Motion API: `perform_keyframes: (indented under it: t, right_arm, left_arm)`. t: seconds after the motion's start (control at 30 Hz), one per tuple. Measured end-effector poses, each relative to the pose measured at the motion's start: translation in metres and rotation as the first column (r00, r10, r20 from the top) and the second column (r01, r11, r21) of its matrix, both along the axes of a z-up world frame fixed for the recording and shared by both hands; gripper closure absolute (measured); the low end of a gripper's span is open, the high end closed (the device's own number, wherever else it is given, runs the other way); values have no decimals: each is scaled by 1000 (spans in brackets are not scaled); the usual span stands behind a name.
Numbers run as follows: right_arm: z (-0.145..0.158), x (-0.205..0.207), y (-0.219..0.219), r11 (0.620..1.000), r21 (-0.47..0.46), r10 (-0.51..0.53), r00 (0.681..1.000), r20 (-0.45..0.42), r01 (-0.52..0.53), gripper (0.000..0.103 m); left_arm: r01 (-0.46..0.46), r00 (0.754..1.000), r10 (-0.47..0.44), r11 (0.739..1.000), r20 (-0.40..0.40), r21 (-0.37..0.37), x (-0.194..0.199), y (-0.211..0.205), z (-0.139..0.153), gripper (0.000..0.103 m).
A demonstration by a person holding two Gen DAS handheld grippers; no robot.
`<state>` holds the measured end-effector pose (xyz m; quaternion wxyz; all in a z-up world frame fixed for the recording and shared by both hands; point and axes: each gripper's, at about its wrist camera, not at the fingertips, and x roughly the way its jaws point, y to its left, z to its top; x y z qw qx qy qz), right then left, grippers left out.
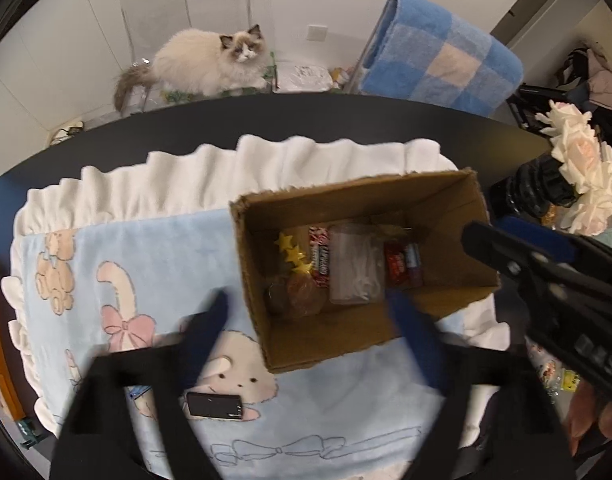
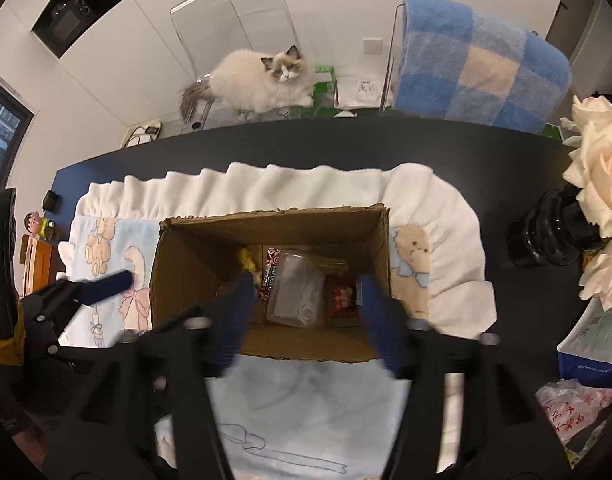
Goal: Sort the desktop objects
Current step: 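Open both tools to release the cup and binder clip into the box, then move both empty tools back over the remaining items on the blanket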
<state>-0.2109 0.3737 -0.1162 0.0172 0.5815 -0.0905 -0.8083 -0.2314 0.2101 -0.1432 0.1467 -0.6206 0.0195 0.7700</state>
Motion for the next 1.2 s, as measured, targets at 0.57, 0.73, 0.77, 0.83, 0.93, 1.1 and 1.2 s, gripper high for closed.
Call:
perform_keyframes:
  t: [0.57, 0.73, 0.77, 0.83, 0.93, 1.1, 1.2]
  right_arm:
    - [22, 21, -4, 999, 40, -26, 999, -23, 27, 0]
    - [25, 33, -21, 998, 47, -30, 999, -34, 32, 0]
    - [25, 36, -24, 998, 45, -32, 999, -35, 34, 0]
    - [25, 40, -33, 999, 33, -26, 999, -38, 27, 0]
    - [23, 48, -48, 1000, 12, -7, 999, -40, 7, 0]
    - [19, 58, -72, 1000, 9, 5, 1000, -24, -5, 0]
    - [17, 66, -90, 1000, 15, 17, 1000, -13, -17, 0]
  left_arm:
    - [5, 999, -6, 999, -44, -35, 11, -25, 15, 9]
    - [12, 999, -14, 999, -46, -43, 19, -41, 16, 9]
    - [11, 999, -13, 999, -47, -46, 21, -45, 16, 9]
    - [7, 999, -9, 999, -48, -49, 25, -55, 16, 9]
    - [1, 999, -3, 999, -42, -51, 31, -71, 14, 9]
    - [-28, 999, 26, 998, -29, -57, 43, -103, 8, 9]
    - [-39, 999, 38, 997, -18, -61, 52, -123, 3, 9]
